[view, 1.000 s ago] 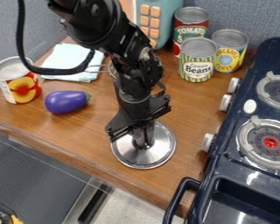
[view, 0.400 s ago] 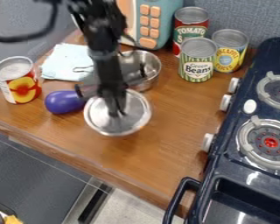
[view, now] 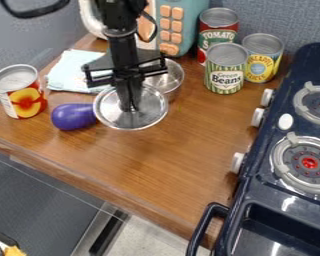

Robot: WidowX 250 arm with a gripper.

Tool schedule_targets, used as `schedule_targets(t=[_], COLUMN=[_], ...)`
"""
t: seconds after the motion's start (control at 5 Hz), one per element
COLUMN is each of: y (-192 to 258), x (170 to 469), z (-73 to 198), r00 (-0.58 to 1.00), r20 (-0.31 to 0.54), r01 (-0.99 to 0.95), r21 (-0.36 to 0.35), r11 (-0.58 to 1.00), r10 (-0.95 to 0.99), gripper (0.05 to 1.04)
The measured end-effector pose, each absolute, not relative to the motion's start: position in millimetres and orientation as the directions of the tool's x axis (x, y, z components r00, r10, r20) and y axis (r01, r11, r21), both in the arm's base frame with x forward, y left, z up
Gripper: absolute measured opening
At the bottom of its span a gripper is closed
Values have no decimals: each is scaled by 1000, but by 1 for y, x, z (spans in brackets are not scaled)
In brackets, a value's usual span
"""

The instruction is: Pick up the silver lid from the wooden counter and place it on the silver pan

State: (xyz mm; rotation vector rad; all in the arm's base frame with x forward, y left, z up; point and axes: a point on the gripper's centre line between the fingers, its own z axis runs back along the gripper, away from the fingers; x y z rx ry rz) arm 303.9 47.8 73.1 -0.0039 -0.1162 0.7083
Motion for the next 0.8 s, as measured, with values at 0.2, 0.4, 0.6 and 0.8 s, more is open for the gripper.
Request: schedule_targets(t=[0.2, 0.4, 0.6, 0.8], y=[54, 57, 60, 65], x=[324, 338, 344, 348], z=[68, 64, 63, 58], r00=[815, 852, 869, 878], r20=[78, 68, 67, 45], r01=[-576, -522, -493, -476], r21=[4, 18, 35, -5], r11=[818, 853, 870, 879], r10=[574, 520, 490, 476], gripper=[54, 54, 54, 53])
